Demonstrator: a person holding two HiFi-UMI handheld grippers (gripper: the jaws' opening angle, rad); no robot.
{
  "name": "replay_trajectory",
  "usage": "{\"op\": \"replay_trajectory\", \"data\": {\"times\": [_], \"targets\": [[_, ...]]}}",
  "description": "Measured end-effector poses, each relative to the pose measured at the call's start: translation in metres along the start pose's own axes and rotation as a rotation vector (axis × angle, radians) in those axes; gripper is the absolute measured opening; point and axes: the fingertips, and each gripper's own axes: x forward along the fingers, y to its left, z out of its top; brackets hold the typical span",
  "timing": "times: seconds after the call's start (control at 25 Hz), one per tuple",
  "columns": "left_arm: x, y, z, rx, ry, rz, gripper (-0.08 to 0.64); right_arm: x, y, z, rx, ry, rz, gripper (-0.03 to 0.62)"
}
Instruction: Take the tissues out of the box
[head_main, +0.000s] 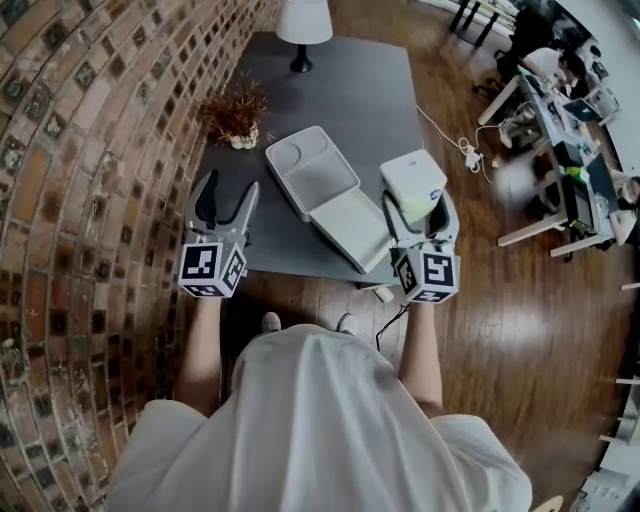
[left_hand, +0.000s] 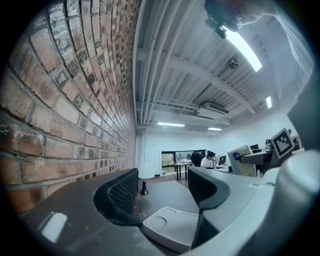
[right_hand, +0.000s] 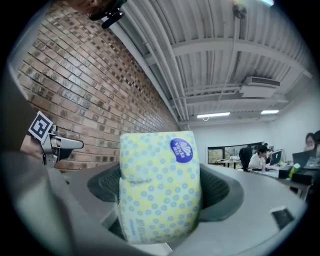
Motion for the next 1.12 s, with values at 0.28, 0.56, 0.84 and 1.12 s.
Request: {"op": "replay_trajectory", "data": {"times": [0.28, 0.56, 0.84, 1.12], "targets": [[-0.008, -0.012, -0.008, -0.024, 0.016, -0.016, 0.299, -0.032, 0.014, -0.024, 0.114, 0.014, -0.010, 0.454], [-0.028, -0.036, -0.027, -0.057, 0.041, -0.003, 0.299, -0.059, 0.027, -0.025, 0.101, 0.000, -0.057, 0.453], [-0.034, -0.039, -0.030, 0.014, 0.034, 0.034, 0.299, -0.062, 0.017, -0.024, 0.027, 0.008, -0.107, 0.446], [-0.023, -0.031, -0.033, 0.012, 0.026, 0.050, 0.299, -0.052, 0.014, -0.026, -0.044, 0.049, -0.138, 0.446]]}}
